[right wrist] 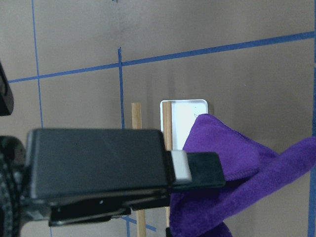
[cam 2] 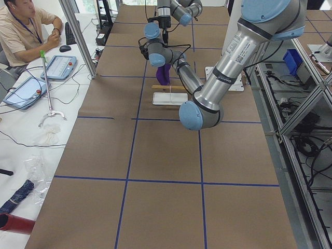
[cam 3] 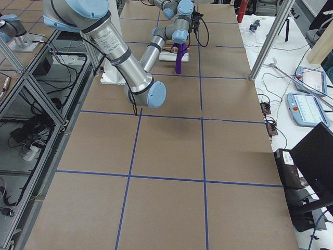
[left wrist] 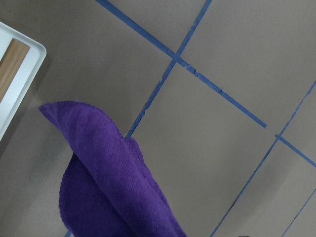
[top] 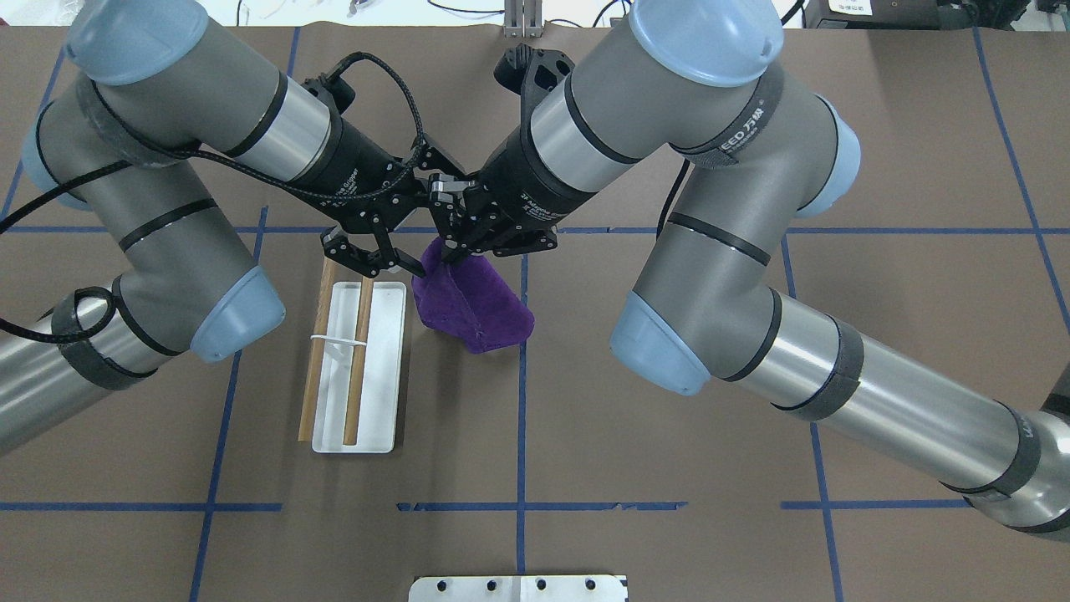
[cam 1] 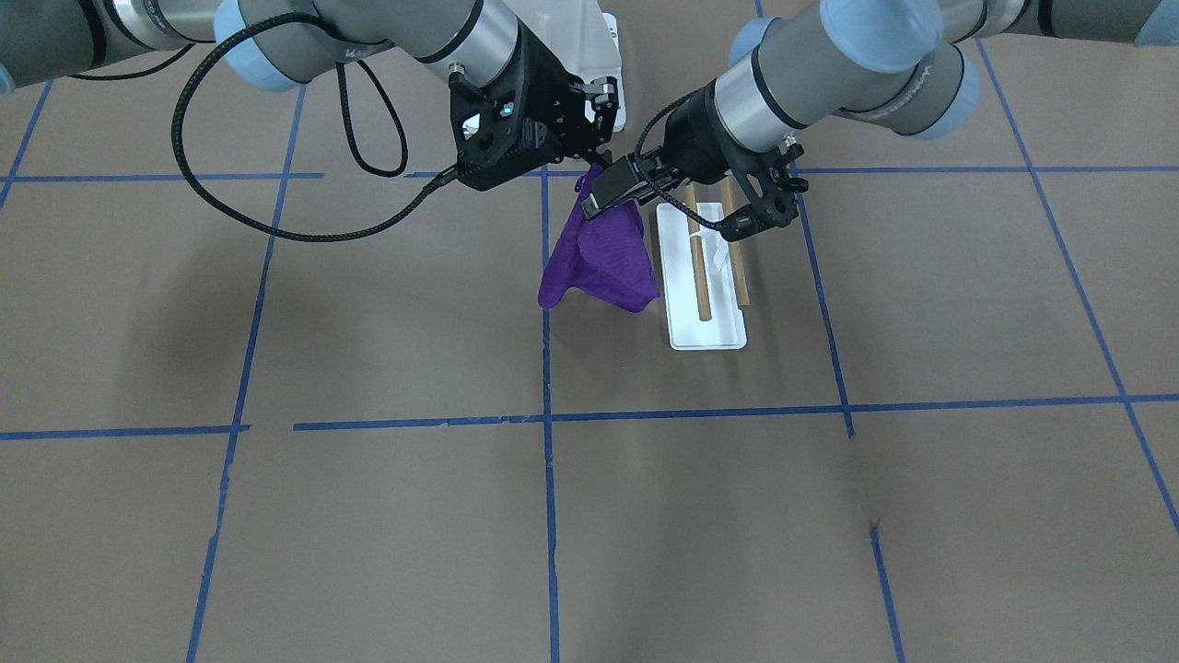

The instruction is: Hang towel on rack

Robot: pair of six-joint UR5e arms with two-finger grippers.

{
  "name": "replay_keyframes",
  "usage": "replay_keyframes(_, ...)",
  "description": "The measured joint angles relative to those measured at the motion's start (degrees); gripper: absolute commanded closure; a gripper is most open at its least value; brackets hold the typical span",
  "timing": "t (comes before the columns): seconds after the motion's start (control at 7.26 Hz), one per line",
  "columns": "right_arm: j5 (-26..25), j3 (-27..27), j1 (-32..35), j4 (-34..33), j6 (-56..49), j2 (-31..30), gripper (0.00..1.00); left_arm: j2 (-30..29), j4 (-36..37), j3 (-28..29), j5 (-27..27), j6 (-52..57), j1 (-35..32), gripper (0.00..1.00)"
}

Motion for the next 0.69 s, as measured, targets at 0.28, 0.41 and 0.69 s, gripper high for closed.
replay_keyframes(0.28, 0.1, 0.1, 0.0, 0.0, 0.0, -0.1, 1.00, 0.0, 0.0, -0.4, 0.0, -1.2, 0.4, 1.00)
replay_keyframes(0.41, 0.1, 0.2, 0.0, 0.0, 0.0, -0.2, 1.00, 0.0, 0.0, -0.5, 0.0, -1.4, 0.4, 1.00)
replay_keyframes(0.69, 0.2, 0.4, 0.1, 0.0, 0.0, -0.5, 1.00, 0.1, -0.1, -0.5, 0.0, -1.5, 0.4, 1.00)
